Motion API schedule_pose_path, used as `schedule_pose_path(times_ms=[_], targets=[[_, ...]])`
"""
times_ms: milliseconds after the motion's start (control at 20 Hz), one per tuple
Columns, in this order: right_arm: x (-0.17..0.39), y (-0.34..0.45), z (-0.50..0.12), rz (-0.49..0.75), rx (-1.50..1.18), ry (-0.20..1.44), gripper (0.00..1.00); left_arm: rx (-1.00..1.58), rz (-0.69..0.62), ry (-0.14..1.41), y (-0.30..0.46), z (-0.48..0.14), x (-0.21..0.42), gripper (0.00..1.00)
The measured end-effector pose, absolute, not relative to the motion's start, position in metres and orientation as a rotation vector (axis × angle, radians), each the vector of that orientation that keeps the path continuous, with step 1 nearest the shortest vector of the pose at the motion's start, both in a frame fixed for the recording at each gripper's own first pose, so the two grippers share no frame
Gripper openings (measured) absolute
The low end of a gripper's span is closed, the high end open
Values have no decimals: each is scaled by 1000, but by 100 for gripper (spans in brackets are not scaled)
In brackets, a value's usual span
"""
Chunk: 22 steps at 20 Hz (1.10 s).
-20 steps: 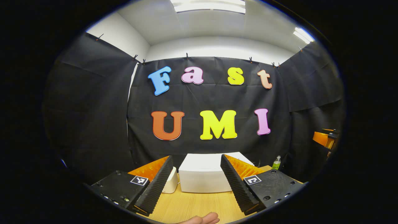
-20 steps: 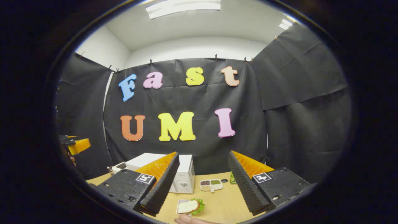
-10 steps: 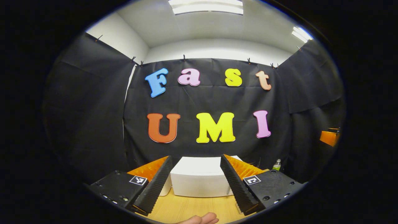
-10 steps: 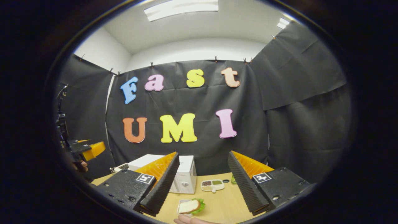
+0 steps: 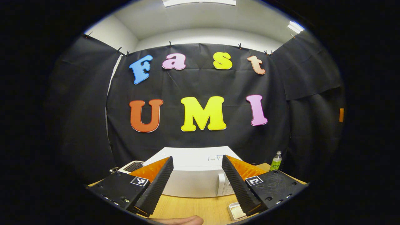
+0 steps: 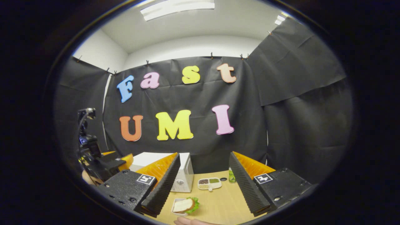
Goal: Open the microwave oven with the left hand, put the food in, and close the microwave oven.
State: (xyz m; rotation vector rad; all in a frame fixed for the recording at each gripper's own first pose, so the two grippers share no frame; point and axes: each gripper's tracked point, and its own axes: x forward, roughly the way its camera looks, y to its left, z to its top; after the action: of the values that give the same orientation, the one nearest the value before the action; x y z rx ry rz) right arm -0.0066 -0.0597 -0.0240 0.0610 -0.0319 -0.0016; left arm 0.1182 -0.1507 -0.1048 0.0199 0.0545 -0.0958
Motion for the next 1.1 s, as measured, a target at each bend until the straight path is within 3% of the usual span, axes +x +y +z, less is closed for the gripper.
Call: schedule_pose_path(times_ms=[50, 600, 650, 700, 750, 800, 850, 900, 950, 1000, 1050, 1100], targets=[[-2, -64, -27, -6, 68, -32, 100, 26, -96, 67, -157, -117, 128, 96], [30, -97, -67, -16, 79, -10, 100, 15, -164, 218, -230, -254, 201, 96], [30, -100, -69, -15, 69, -6, 100, 17, -161, 232, -232, -265, 204, 89], [29, -104, -67, -19, 56, -12, 100, 18, -166, 241, -236, -272, 207, 96], [26, -107, -65, -26, 45, -22, 100, 19, -189, 245, -244, -280, 209, 96], [23, -111, -61, -32, 38, -33, 100, 25, -193, 245, -246, -286, 211, 83], [20, -112, -60, -35, 38, -41, 100, 32, -200, 239, -247, -291, 213, 91], [16, -112, -60, -32, 45, -41, 100, 35, -198, 235, -248, -295, 215, 89], [14, -111, -61, -25, 57, -38, 90, 27, -200, 240, -250, -301, 218, 88], [11, -108, -63, -12, 68, -32, 90, 8, -202, 244, -251, -306, 219, 77], [9, -106, -63, 1, 72, -27, 90, -16, -203, 247, -253, -309, 220, 83], [7, -106, -62, 6, 68, -26, 90, -19, -196, 242, -253, -311, 224, 77]])
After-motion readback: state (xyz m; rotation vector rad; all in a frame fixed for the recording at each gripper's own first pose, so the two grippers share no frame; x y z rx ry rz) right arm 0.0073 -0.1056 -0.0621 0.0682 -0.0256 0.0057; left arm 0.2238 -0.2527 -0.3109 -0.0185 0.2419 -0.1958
